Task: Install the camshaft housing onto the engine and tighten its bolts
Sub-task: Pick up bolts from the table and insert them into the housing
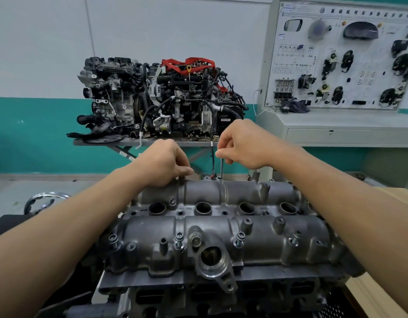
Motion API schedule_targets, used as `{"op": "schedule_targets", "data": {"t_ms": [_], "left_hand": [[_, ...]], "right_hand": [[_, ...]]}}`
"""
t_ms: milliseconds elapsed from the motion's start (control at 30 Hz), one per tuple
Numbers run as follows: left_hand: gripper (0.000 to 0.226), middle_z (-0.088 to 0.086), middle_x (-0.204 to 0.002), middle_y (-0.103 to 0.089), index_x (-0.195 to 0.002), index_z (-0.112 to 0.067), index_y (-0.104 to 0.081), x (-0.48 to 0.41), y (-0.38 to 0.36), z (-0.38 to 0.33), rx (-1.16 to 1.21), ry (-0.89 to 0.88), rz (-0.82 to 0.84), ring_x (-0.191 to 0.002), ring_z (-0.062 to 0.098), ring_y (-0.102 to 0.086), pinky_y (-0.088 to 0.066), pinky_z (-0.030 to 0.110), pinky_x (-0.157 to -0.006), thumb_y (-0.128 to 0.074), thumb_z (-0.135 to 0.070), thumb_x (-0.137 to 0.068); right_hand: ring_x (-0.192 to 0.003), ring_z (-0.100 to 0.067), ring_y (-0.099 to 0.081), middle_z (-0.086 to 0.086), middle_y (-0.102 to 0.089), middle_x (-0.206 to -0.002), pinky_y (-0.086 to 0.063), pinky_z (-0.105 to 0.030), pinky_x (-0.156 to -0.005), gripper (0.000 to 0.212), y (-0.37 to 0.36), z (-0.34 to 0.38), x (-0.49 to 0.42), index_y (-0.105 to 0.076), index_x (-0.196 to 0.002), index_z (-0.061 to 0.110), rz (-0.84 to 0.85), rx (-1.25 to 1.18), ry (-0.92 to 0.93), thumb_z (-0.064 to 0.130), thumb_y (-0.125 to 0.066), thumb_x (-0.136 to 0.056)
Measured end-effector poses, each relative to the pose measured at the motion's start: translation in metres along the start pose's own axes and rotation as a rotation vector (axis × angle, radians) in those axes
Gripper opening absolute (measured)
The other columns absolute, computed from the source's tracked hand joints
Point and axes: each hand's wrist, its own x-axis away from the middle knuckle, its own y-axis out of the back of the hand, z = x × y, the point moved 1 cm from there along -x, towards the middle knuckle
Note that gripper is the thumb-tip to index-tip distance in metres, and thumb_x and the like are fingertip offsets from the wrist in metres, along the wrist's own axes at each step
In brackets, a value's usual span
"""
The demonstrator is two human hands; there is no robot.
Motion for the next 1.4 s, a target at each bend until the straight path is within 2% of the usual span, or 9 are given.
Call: {"op": "schedule_targets", "data": {"t_ms": [200,400,633,800,1000,1100,1167,1233,1400], "left_hand": [[0.028,-0.007,-0.085,-0.073,-0.110,-0.019,-0.075,0.001,0.002,0.004,0.053,0.125,0.031,-0.076,0.005,-0.067,-0.053,0.026,-0.079,-0.081,-0.026,-0.084],[0.059,-0.014,-0.085,-0.076,-0.139,-0.019,-0.056,0.005,0.012,0.010,0.068,0.170,0.218,-0.087,0.002,-0.071,-0.053,0.019,-0.070,-0.058,0.003,-0.085],[0.039,-0.003,-0.097,-0.074,-0.124,-0.027,-0.064,0.005,0.005,0.008,0.038,0.176,0.167,-0.080,0.011,-0.068,-0.048,0.027,-0.064,-0.066,-0.024,-0.085],[0.031,-0.008,-0.087,-0.073,-0.103,-0.028,-0.066,0.003,0.000,0.008,0.025,0.154,0.088,-0.082,0.007,-0.066,-0.050,0.031,-0.075,-0.068,-0.055,-0.087],[0.037,-0.009,-0.091,-0.074,-0.122,-0.026,-0.058,0.007,0.004,0.008,0.027,0.149,0.190,-0.081,0.008,-0.070,-0.050,0.020,-0.061,-0.061,-0.008,-0.090],[0.038,-0.005,-0.095,-0.073,-0.125,-0.025,-0.058,0.007,0.003,0.006,0.035,0.159,0.151,-0.081,0.012,-0.069,-0.051,0.029,-0.069,-0.066,-0.020,-0.088],[0.037,-0.004,-0.097,-0.072,-0.120,-0.025,-0.059,0.007,0.002,0.004,0.025,0.148,0.122,-0.079,0.011,-0.067,-0.047,0.029,-0.069,-0.071,-0.039,-0.088],[0.032,-0.007,-0.091,-0.074,-0.120,-0.025,-0.058,0.007,0.002,0.006,0.024,0.125,0.145,-0.069,0.003,-0.066,-0.046,0.023,-0.062,-0.069,-0.031,-0.091],[0.033,-0.004,-0.090,-0.074,-0.122,-0.025,-0.058,0.007,0.002,0.005,0.022,0.142,0.142,-0.068,0.008,-0.066,-0.046,0.026,-0.059,-0.064,-0.020,-0.090]], "right_hand": [[-0.050,0.001,-0.061,0.003,-0.073,-0.062,-0.041,-0.006,-0.045,0.018,-0.004,-0.002,-0.002,-0.075,-0.078,0.013,0.010,-0.026,0.027,0.021,-0.069,-0.092],[-0.067,-0.011,-0.070,0.004,-0.074,-0.065,-0.056,-0.024,-0.066,0.022,-0.030,-0.012,-0.004,-0.077,-0.075,0.013,0.174,0.115,-0.006,0.024,-0.067,-0.092],[-0.057,-0.018,-0.048,0.000,-0.050,-0.060,-0.031,-0.028,-0.051,0.067,-0.037,-0.014,-0.008,-0.049,-0.055,0.017,0.079,0.428,-0.021,0.063,-0.030,-0.100],[-0.073,-0.020,-0.067,-0.005,-0.071,-0.078,-0.052,-0.035,-0.074,0.071,-0.023,-0.018,-0.007,-0.076,-0.086,0.016,0.083,-0.092,-0.023,0.062,-0.025,-0.101],[-0.065,-0.018,-0.064,-0.001,-0.065,-0.064,-0.049,-0.035,-0.070,0.085,-0.018,-0.030,-0.010,-0.067,-0.062,0.016,0.157,0.222,-0.058,0.075,-0.015,-0.094],[-0.077,-0.013,-0.069,0.006,-0.074,-0.082,-0.050,-0.033,-0.077,0.079,-0.024,-0.030,-0.009,-0.078,-0.085,0.023,0.241,-0.078,-0.027,0.074,-0.018,-0.095],[-0.066,-0.015,-0.068,0.007,-0.071,-0.063,-0.051,-0.033,-0.072,0.087,-0.029,-0.031,-0.008,-0.073,-0.063,0.018,0.245,0.047,-0.022,0.078,-0.016,-0.091],[-0.058,-0.018,-0.064,0.005,-0.063,-0.048,-0.052,-0.035,-0.070,0.089,-0.027,-0.034,-0.007,-0.060,-0.050,0.014,0.184,0.177,-0.041,0.079,-0.014,-0.090],[-0.069,-0.015,-0.070,0.006,-0.073,-0.072,-0.051,-0.031,-0.071,0.085,-0.029,-0.031,-0.006,-0.077,-0.074,0.020,0.238,-0.056,-0.038,0.077,-0.017,-0.093]]}}
